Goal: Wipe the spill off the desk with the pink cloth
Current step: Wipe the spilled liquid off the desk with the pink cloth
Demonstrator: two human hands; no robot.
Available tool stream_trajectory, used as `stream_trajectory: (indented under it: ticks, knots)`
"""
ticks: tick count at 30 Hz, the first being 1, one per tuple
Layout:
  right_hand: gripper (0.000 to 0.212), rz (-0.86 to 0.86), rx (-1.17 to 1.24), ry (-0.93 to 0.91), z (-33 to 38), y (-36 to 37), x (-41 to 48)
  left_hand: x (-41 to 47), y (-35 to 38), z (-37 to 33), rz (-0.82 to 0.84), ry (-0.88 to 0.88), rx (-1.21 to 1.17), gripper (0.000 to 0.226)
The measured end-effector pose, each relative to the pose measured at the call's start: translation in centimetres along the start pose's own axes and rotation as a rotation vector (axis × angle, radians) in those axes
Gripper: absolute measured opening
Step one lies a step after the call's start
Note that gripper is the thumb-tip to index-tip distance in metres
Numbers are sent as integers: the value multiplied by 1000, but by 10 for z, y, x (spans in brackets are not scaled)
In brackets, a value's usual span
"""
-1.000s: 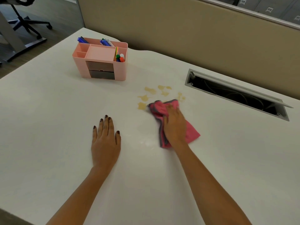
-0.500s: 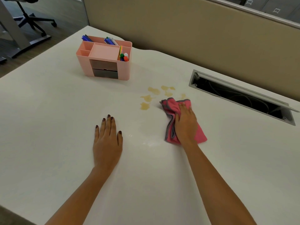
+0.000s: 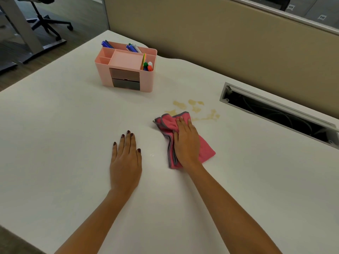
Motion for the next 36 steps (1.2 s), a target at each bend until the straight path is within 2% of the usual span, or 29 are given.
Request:
stream_trajectory:
  ticks: [3,6,15,20,26,31,33,36]
  knots:
    - [45,-46,32,105,-1,3,30,0,1,0,4,0,6,54]
    - [46,-34,66,124,6,6,57,0,1,0,4,-9,9,53]
    - [43,194,150,-197,52,26,58,0,2,2,14,-20,-23,54]
    - [42,283,248,-322,53,26,38,0,-6,9,-32,-106,-122,63]
    - [53,460,489,-277,40,18,11,-3,-7,17,-38,-180,-108,66]
    - [40,592,492,-247,24,1,-6,-7,-8,31,-43,-206,-113,69]
    - [35,503,571,-202,13,-16,-7,-9,-10,39,-48,-226,-88,70]
    - [39,23,692,12,-24,-54,1,-10,-10,45,-40,-244,-53,70]
Point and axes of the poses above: each hand's wrist, its own x-axis towards the middle knuckle, its own y-axis out of the palm, z = x × y, the point moved 10 cm from there along x, towards the middle knuckle, and after that the axes turned 3 degrees about z, right-handed, at the moved point
